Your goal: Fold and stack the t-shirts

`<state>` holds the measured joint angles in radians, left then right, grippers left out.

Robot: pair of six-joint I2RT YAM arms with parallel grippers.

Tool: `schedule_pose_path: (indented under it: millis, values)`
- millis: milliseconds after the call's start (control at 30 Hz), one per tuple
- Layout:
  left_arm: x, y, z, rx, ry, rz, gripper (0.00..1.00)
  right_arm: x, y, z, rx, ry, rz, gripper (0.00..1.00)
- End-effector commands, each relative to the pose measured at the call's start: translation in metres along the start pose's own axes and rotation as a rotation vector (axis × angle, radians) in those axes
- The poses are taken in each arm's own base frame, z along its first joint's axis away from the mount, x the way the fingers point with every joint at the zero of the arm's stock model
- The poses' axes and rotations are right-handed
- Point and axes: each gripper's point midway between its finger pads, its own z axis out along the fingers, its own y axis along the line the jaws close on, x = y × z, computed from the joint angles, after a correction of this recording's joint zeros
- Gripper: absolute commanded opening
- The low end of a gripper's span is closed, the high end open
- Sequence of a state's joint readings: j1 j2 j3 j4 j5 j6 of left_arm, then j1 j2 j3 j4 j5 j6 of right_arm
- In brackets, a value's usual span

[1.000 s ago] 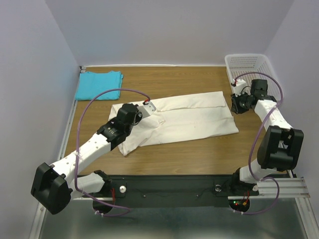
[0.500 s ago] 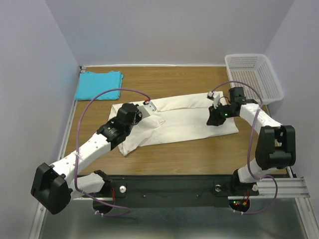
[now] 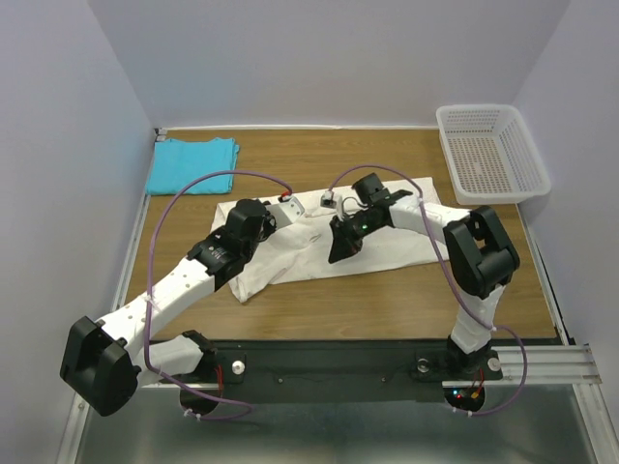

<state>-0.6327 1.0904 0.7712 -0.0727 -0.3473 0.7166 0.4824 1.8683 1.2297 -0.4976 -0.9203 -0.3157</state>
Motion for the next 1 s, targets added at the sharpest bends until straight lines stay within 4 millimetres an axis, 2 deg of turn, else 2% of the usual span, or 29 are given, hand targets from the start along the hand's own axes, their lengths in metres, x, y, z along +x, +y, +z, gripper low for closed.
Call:
schedule_pose_path:
  millis: [0,133,300,367,600,967]
  values:
    - [-0.017,0.021,-0.007,-0.057,-0.052,-0.044,0.00,-0.024,0.025,0.031,-0.059,-0.041,0.034,0.17]
    - [-0.018,0.022,-0.007,-0.058,-0.055,-0.046,0.00,-0.024,0.022,0.052,-0.029,-0.044,0.074,0.16]
    - [-0.020,0.023,-0.007,-0.061,-0.058,-0.046,0.00,-0.023,0.013,0.060,-0.004,-0.040,0.135,0.16]
    - [-0.022,0.024,-0.007,-0.060,-0.062,-0.042,0.00,-0.016,0.010,0.066,-0.006,-0.023,0.151,0.15]
    - [-0.026,0.027,-0.006,-0.066,-0.067,-0.037,0.00,-0.003,0.013,0.074,-0.005,0.009,0.158,0.15]
    - [-0.029,0.030,-0.004,-0.073,-0.073,-0.029,0.00,0.015,0.006,0.086,0.038,0.056,0.186,0.13]
